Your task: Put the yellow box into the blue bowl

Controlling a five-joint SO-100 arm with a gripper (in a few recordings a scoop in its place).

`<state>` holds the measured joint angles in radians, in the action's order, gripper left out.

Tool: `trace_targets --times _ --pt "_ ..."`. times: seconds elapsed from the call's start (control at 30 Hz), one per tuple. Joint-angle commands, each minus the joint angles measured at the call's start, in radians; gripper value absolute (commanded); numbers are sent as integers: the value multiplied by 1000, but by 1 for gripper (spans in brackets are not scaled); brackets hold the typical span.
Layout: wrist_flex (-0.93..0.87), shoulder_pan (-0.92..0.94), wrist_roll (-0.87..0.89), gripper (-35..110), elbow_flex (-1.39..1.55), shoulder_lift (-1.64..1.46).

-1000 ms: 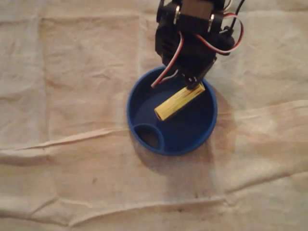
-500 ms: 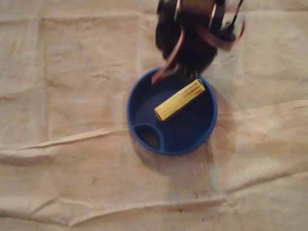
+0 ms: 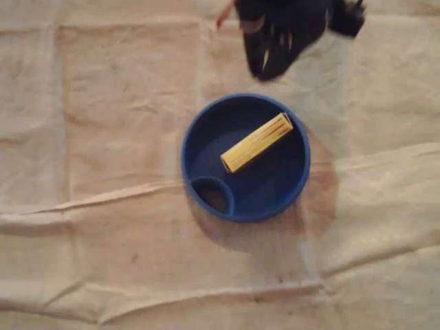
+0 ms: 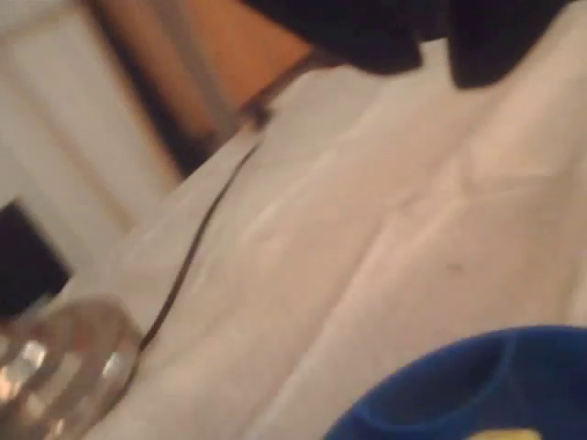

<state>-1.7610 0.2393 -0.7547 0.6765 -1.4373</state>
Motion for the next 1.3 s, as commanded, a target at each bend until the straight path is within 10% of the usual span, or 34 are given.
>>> trace_targets --times 0.0,1.27 --pt "0 -35 57 0 77 -204" --pt "3 -390 479 1 1235 -1660"
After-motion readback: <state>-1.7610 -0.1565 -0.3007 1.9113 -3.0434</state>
